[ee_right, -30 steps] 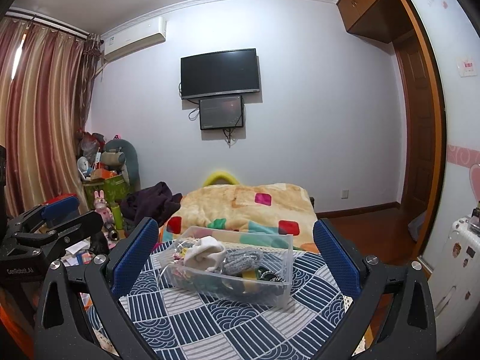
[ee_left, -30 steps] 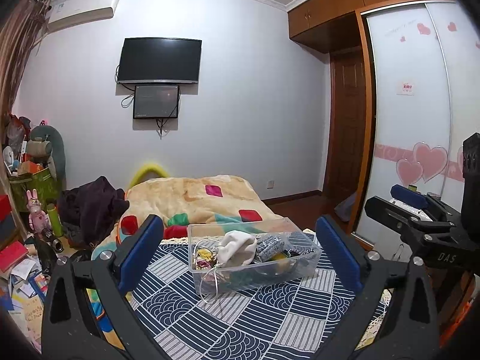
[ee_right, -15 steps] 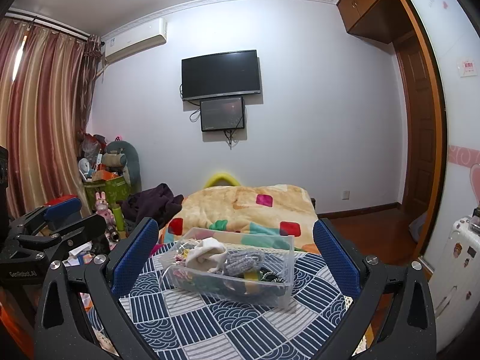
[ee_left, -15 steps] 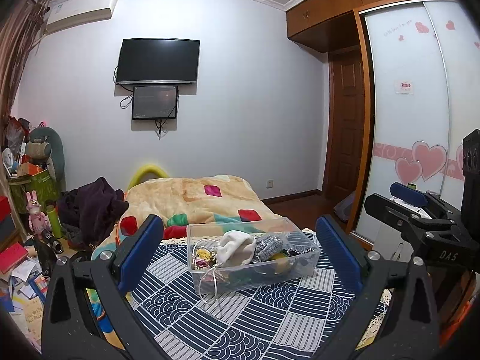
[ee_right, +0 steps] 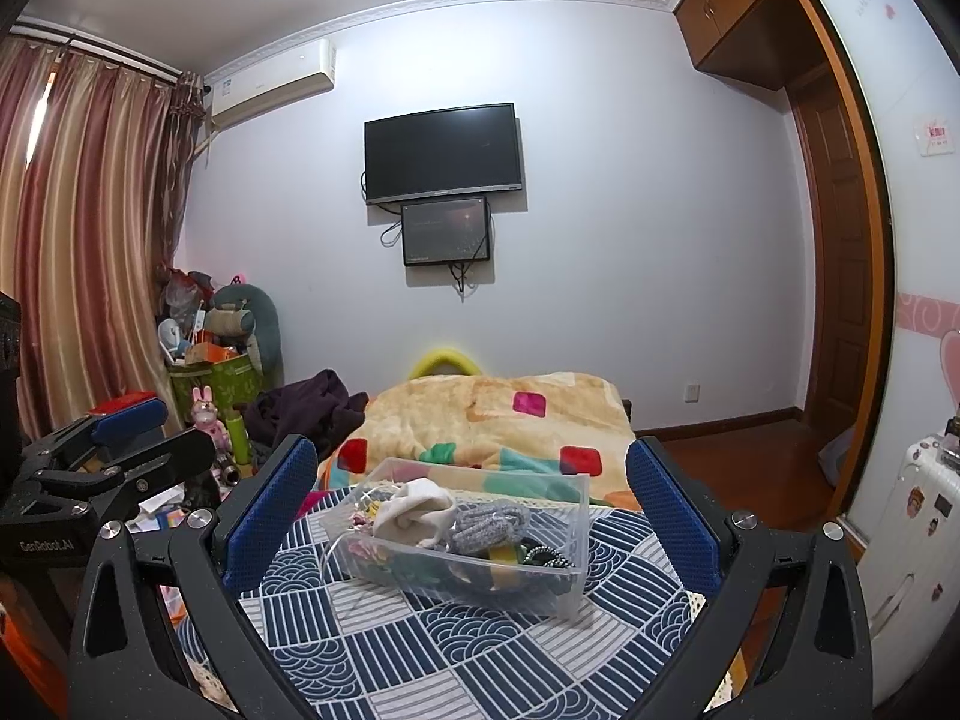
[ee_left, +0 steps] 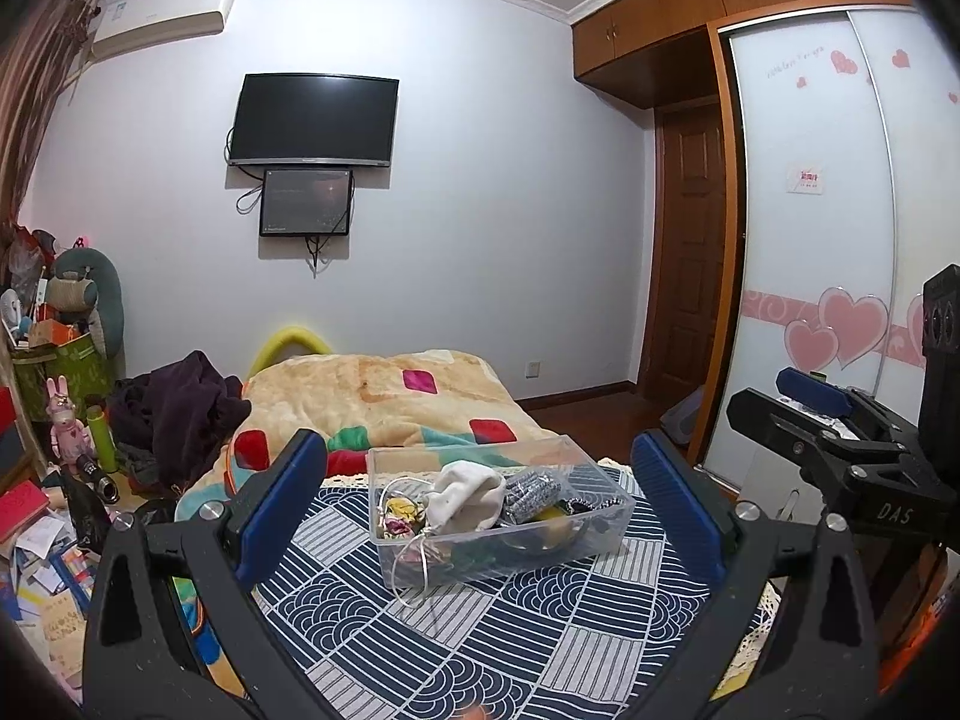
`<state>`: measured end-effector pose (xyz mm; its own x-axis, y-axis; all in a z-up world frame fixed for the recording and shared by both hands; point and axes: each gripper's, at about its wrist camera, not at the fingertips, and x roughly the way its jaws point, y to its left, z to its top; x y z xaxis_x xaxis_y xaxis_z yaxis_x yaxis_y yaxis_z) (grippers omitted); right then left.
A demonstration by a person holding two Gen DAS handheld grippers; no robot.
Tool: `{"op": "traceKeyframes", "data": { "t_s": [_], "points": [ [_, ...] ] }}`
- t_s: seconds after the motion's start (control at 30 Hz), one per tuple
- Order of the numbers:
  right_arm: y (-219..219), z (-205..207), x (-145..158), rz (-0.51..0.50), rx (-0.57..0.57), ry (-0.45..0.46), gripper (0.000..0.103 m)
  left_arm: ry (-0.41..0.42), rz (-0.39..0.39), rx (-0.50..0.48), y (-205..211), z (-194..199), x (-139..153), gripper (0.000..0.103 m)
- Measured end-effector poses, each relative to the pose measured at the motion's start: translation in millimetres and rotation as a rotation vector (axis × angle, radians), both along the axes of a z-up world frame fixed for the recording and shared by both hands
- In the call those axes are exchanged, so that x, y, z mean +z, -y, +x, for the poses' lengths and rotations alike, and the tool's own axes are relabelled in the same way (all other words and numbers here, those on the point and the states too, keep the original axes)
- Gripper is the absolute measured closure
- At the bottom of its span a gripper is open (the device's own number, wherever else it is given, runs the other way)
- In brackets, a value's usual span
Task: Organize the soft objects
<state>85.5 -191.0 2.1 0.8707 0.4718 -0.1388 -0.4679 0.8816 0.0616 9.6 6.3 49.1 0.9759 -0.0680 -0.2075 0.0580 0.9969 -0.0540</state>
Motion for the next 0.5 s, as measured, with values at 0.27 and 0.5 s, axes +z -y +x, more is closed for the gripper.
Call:
{"op": "traceKeyframes", "data": {
  "t_s": [0.27,0.5],
  "points": [
    [-0.8,-0.6,3.4,-0.002,0.004,0.001,0.000,-0.011,-0.005,-0.008,0.7,1.5,-1.4,0.000],
    [-1.8,-0.3,3.1,-0.001,0.007,-0.003,0.000,-0.016,-0.004,-0.018,1.8,3.3,-1.8,0.000]
  ]
}}
